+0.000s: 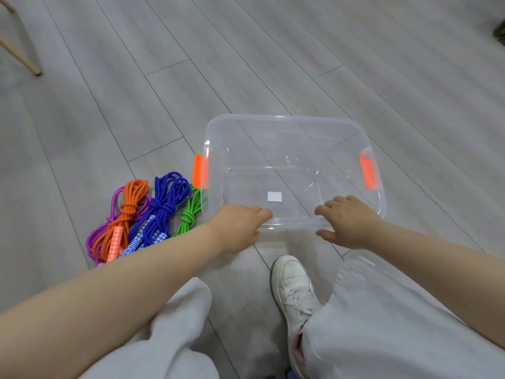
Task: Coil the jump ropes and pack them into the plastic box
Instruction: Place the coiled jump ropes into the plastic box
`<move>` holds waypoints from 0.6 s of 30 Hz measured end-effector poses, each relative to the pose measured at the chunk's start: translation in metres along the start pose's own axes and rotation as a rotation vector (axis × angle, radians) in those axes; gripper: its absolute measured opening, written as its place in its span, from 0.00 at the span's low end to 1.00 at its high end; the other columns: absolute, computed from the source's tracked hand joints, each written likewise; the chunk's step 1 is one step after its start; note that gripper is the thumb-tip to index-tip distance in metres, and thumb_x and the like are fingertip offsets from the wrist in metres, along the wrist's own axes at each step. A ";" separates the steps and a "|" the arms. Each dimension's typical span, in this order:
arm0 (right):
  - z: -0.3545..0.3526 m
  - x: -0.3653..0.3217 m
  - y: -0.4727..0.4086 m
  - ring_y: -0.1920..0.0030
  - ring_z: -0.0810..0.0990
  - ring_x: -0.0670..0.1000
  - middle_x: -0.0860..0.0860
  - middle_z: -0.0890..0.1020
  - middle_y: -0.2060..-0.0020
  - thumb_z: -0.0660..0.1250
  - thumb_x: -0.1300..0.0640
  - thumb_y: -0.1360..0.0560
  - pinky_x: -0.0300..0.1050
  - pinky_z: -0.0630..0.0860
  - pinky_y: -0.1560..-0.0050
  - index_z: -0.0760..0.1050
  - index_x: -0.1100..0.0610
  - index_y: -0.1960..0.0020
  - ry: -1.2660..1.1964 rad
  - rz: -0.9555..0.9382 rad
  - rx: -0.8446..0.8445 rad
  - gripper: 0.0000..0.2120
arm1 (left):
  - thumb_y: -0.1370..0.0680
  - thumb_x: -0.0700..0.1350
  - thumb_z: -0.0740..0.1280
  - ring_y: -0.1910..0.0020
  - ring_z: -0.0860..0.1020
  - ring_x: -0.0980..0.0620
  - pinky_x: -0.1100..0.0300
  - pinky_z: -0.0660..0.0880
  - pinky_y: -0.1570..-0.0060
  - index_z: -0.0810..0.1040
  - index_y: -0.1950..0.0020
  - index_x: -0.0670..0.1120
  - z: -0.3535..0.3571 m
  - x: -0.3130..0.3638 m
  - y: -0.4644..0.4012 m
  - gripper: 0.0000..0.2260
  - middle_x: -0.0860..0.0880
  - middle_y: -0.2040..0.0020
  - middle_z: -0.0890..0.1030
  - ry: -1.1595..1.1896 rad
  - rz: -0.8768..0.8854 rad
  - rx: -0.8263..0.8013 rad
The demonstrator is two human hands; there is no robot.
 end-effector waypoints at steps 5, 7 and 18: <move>-0.050 -0.017 -0.006 0.42 0.76 0.55 0.49 0.78 0.45 0.50 0.27 0.30 0.50 0.68 0.40 0.71 0.52 0.35 0.027 -0.133 0.237 0.37 | 0.23 0.62 0.51 0.34 0.70 0.47 0.53 0.67 0.36 0.69 0.32 0.48 -0.021 -0.027 0.018 0.27 0.49 0.34 0.73 0.090 0.037 0.230; -0.071 -0.034 -0.015 0.40 0.74 0.54 0.49 0.77 0.42 0.49 0.28 0.29 0.49 0.68 0.37 0.70 0.52 0.33 0.036 -0.181 0.263 0.36 | 0.22 0.60 0.53 0.32 0.69 0.47 0.51 0.67 0.35 0.72 0.34 0.48 -0.037 -0.047 0.031 0.24 0.49 0.33 0.73 0.125 0.003 0.377; -0.163 -0.195 -0.097 0.47 0.77 0.62 0.58 0.79 0.48 0.54 0.56 0.28 0.55 0.72 0.39 0.74 0.62 0.41 0.060 -0.448 0.471 0.21 | 0.28 0.53 0.59 0.37 0.69 0.40 0.48 0.64 0.35 0.73 0.36 0.42 -0.005 -0.202 0.140 0.24 0.43 0.36 0.73 0.415 -0.698 0.590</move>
Point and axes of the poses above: each hand's wrist, its own y-axis away from the middle knuckle, its own z-axis out of the palm, x = y × z, the point moved 8 cm from there along -y, towards the middle knuckle
